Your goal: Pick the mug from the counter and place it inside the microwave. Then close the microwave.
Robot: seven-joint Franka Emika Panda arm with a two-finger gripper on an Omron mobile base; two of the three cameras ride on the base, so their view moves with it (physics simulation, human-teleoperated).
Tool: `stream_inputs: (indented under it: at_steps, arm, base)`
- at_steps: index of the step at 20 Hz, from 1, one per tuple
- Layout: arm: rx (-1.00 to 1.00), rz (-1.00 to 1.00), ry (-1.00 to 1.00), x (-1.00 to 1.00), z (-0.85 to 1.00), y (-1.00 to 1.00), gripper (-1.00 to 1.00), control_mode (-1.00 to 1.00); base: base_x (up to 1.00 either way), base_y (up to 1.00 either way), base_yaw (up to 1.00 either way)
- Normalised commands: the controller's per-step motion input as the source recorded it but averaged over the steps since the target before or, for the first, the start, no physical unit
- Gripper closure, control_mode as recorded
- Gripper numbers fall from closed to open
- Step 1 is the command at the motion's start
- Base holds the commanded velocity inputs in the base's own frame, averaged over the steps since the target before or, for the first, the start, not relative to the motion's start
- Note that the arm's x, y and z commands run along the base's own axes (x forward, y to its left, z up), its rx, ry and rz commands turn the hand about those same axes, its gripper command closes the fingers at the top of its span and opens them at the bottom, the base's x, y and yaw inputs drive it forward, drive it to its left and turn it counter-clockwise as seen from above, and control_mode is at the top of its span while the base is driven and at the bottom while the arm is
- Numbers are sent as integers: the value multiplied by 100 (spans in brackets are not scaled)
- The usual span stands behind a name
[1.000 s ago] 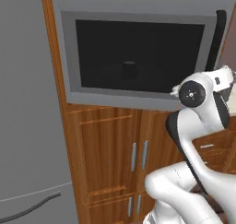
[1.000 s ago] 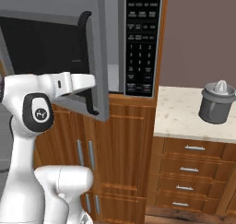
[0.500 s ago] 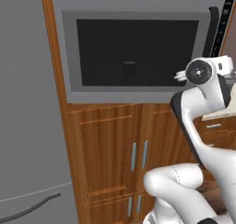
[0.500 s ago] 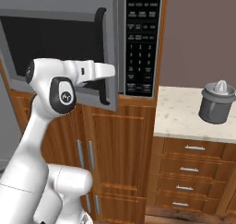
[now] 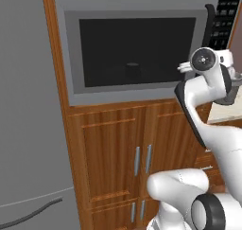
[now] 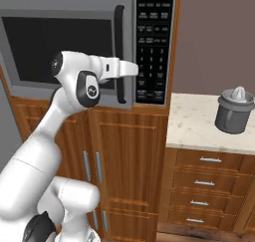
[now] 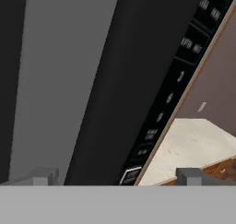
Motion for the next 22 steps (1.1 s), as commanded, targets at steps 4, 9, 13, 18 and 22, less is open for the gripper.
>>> stream_inputs:
  at_steps: [4,9,13,18,22]
  arm:
    - [5,0,0,42,11,-19,-100,-100]
    - [5,0,0,40,6,-17,-100,-100]
    - [4,0,0,51,1,-19,-100,-100]
    - [4,0,0,59,0,-19,-100,-100]
    - [4,0,0,71,0,-18,-100,-100]
  base:
    - [0,0,0]
    - [0,0,0]
    - [0,0,0]
    - [0,0,0]
    - [0,0,0]
